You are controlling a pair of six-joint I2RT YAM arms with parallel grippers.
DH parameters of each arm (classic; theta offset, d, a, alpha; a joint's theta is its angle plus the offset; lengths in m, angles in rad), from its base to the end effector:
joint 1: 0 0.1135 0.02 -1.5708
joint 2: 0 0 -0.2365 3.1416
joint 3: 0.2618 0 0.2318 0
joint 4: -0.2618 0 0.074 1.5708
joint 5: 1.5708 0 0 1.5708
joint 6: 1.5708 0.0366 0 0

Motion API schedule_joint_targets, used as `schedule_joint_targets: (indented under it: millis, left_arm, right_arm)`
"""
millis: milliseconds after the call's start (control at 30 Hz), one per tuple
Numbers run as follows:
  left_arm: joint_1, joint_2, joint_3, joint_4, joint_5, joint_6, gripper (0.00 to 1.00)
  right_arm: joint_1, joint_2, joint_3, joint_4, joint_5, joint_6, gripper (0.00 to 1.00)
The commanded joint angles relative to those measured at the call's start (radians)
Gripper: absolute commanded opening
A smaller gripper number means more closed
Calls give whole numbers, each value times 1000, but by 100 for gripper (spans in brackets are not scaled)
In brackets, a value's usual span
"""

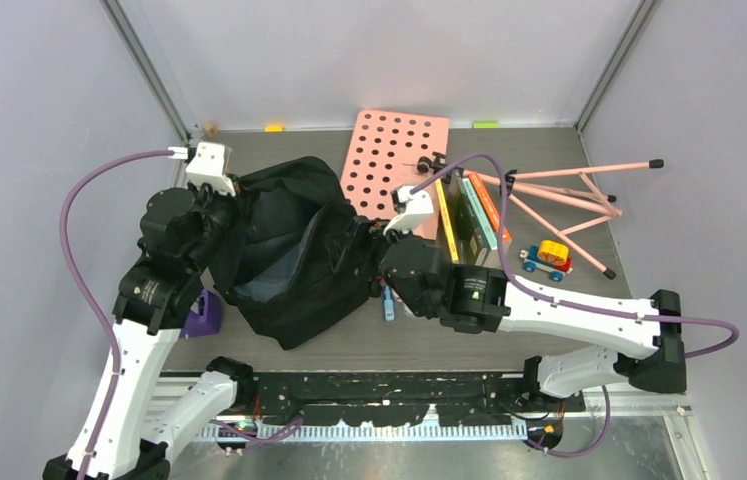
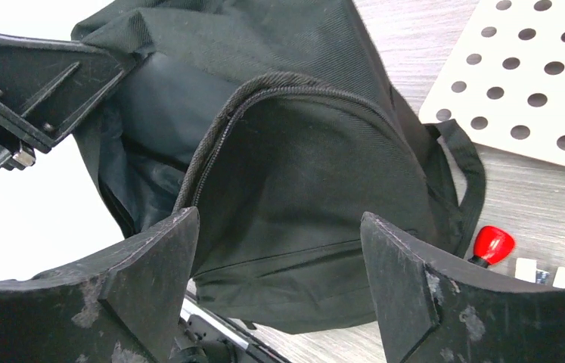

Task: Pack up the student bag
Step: Unzip the student bag at the center of the board, then pick up the book from the center of the board.

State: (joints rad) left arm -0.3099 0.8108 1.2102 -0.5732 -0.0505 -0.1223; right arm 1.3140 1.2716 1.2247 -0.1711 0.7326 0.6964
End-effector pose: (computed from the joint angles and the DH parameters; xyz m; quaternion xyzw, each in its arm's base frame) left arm 0.1424 -0.0437 0.4081 0.0555 0.7637 -0.1190 0.6321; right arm 0.0937 0.2603 0.3670 -0.0077 0.7618 0.3438 0.5490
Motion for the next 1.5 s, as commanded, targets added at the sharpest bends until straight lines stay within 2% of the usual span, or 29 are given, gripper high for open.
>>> schedule_joint_targets:
  millis: [0, 200, 600, 633, 700, 733, 767, 800, 867, 900, 1033, 1133, 1200, 1333, 1467]
  left_arm:
    - [0, -12, -5, 28, 12, 10, 0]
    - [0, -12, 2, 24, 14, 12, 0]
    - [0, -6, -4, 19, 20, 9, 0]
    - [0, -8, -2, 17, 19, 11, 0]
    - [0, -10, -4, 15, 16, 15, 0]
    - [0, -11, -5, 15, 12, 16, 0]
    - [0, -11, -6, 16, 8, 17, 0]
    - [0, -11, -8, 17, -3, 17, 0]
    - [0, 0, -8, 20, -30, 14, 0]
    - [0, 6, -7, 24, -44, 11, 0]
    - [0, 38, 10, 43, -121, -5, 0]
    - [2, 66, 30, 53, -180, -2, 0]
    - [2, 80, 44, 60, -213, 9, 0]
    - [10, 82, 48, 90, -272, 19, 0]
    - [17, 75, 38, 124, -296, 21, 0]
  right_arm:
    - [-20, 41, 60, 46, -61, 55, 84]
    - [-28, 92, 135, 97, -39, 31, 88]
    - [-29, 245, 240, 133, 15, 13, 84]
    - [-29, 255, 248, 128, 18, 10, 81]
    - [-29, 277, 261, 118, 21, 9, 65]
    - [-29, 281, 260, 120, 14, 11, 50]
    - [-29, 280, 256, 124, 9, 11, 41]
    - [-29, 271, 243, 140, -4, 9, 25]
    - [-29, 244, 207, 197, -30, -9, 7]
    - [-27, 219, 192, 232, -37, -17, 4]
    - [52, 129, -15, 443, 58, -126, 1]
    - [159, 103, -89, 506, 139, -239, 0]
    - [203, 91, -134, 504, 165, -247, 0]
    - [230, 58, -238, 413, 174, -94, 1]
    - [239, 50, -315, 295, 115, 87, 1]
